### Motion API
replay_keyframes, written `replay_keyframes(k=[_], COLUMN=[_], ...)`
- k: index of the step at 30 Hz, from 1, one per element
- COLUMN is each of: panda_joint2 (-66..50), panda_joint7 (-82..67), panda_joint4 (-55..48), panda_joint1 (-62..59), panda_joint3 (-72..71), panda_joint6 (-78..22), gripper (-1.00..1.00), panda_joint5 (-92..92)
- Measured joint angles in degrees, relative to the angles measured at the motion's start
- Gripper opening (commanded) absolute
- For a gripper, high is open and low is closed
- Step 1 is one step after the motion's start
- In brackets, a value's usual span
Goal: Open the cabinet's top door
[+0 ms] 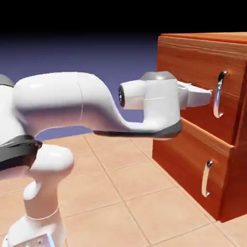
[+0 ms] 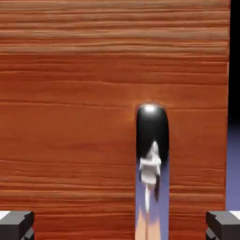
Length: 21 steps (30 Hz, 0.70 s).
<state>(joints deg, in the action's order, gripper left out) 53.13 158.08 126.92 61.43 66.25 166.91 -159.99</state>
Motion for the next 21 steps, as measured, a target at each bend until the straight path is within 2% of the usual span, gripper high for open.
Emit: replay_keyframes(k=[4, 9, 10, 12, 21], panda_joint2=[0.70, -1.49, -1.56, -1.56, -5.61], panda_joint7=[3.97, 3.94, 3.94, 3.94, 7.92], panda_joint4=[-1.17, -9.23, -9.49, -9.49, 4.89], panda_joint1=[2.09, 12.46, 12.80, 12.80, -5.88], panda_joint3=[2.28, 8.74, 8.95, 8.95, -4.51], panda_joint6=[-0.24, -0.71, -0.72, -0.72, -8.60], gripper=[0.00, 0.00, -1.00, -1.00, -1.00], panda_joint5=[-5.50, -5.99, -6.01, -6.01, -0.85])
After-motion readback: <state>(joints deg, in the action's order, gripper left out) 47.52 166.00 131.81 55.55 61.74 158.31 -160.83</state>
